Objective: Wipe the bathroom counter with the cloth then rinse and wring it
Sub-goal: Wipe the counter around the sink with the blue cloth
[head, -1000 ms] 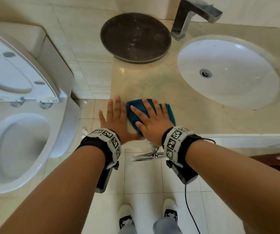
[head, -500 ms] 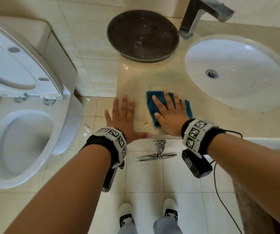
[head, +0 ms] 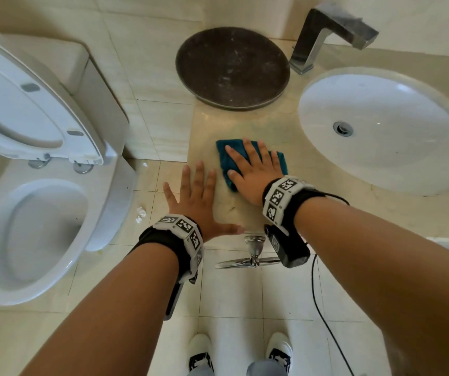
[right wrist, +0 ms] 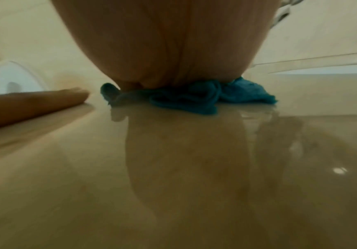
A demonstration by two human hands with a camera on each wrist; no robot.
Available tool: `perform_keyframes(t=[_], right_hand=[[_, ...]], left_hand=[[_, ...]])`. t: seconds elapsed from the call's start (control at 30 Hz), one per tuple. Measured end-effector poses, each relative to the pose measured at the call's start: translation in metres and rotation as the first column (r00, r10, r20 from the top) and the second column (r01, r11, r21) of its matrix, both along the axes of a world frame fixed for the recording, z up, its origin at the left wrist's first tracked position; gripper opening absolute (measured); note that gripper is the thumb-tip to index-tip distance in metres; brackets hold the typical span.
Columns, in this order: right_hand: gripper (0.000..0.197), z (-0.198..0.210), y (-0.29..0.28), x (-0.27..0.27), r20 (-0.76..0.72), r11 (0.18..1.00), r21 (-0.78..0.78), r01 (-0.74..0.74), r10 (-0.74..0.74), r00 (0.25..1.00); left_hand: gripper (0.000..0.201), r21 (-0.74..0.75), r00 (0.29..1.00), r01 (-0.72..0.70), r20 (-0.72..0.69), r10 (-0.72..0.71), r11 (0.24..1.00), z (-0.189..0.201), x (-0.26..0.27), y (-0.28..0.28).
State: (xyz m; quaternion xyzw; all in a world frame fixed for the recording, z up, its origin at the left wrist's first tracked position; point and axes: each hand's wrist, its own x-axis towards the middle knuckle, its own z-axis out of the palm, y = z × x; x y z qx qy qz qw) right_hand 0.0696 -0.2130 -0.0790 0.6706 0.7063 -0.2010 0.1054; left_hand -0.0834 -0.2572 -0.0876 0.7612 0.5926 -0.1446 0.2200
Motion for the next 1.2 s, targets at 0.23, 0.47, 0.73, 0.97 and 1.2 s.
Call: perform_keyframes(t=[0.23,0.47,0.73,0.97,1.2], right_hand=[[0.057,0.007,0.024,0.068,0.052,0.975,-0.064,0.212,-0.209,0.977],[0.061,0.003,-0.018,0.062,0.063,0.995,-0.041,0.093,-0.09,0.994],[0.063,0.002,-0.041,0.024,0.047,0.989,-0.04,-0.146,0.147,0.988],[0.059,-0.001,0.005,0.004,0.012,0.982,0.011,-0.186,0.186,0.982],[0.057,-0.001,0.057,0.017,0.012,0.993,0.007,-0.114,0.114,0.993]], left_hand=[[0.131,-0.038,1.0,0.025,0.003,-0.025,0.999,0.002,-0.001,0.002],[0.135,-0.031,0.998,0.024,0.051,-0.023,0.999,0.003,-0.001,0.003],[0.135,0.002,0.998,0.031,0.058,-0.031,1.0,0.002,0.0,0.002],[0.137,0.027,0.998,0.039,0.046,-0.04,0.999,0.002,0.002,0.004],[0.138,-0.005,0.997,0.041,0.065,-0.041,0.999,0.007,0.001,0.004]])
